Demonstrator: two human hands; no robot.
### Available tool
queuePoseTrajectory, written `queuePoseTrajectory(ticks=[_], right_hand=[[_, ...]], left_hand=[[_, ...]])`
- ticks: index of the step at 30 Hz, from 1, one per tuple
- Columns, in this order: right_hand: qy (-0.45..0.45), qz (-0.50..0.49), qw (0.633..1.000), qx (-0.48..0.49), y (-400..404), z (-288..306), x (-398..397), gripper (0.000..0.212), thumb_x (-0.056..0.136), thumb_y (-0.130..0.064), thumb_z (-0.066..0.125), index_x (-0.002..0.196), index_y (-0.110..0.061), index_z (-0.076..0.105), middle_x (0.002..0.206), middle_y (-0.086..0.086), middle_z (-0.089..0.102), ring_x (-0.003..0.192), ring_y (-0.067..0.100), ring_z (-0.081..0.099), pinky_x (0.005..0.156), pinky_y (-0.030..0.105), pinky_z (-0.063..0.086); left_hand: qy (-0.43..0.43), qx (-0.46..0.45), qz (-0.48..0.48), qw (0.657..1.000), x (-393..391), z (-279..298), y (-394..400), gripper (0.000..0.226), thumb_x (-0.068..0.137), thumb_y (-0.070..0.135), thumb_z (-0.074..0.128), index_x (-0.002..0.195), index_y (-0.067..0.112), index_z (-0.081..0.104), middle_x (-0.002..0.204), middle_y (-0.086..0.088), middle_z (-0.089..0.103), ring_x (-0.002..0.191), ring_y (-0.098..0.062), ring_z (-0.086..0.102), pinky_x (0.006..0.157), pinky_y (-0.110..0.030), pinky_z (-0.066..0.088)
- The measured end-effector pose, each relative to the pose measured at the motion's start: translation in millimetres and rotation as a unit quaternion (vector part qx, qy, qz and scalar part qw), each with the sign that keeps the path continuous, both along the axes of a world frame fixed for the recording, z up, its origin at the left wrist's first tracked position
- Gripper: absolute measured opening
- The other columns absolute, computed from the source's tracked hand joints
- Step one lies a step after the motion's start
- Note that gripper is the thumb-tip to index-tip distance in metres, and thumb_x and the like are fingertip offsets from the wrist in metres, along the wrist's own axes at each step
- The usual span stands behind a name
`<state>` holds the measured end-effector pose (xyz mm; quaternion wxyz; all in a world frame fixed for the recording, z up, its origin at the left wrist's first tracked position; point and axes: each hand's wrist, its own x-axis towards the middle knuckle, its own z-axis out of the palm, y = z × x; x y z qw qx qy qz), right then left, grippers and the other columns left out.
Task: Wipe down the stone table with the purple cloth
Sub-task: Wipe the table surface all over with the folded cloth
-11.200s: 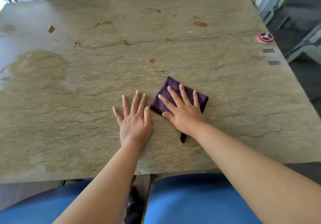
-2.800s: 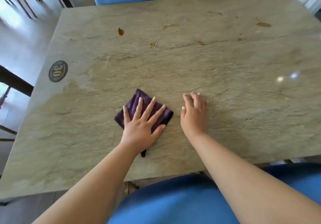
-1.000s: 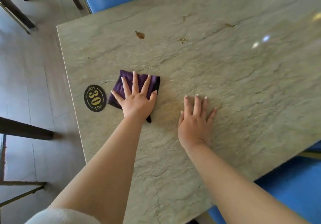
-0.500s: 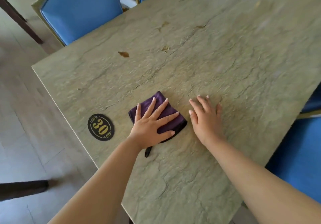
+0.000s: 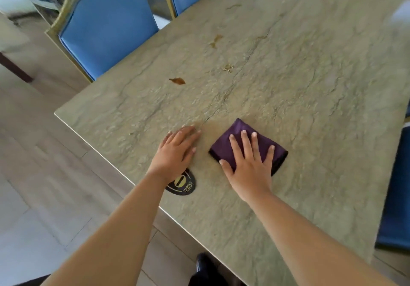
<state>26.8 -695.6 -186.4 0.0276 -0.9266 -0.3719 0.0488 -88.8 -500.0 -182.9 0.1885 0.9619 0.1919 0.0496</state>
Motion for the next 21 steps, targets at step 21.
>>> queuePoseTrajectory(ticks=[21], right_hand=[[-0.012, 0.163, 0.986, 0.005, 20, 4, 66, 0.048, 0.097, -0.055, 0.017, 0.143, -0.048, 0.026, 0.155, -0.009, 0.027, 0.141, 0.026, 0.028, 0.114, 0.052, 0.017]], left_hand=[[-0.054, -0.022, 0.088, 0.994, -6, -3, 18, 0.069, 0.094, 0.057, 0.028, 0.154, 0.025, 0.015, 0.159, 0.008, 0.020, 0.146, -0.005, 0.014, 0.122, -0.039, 0.004]])
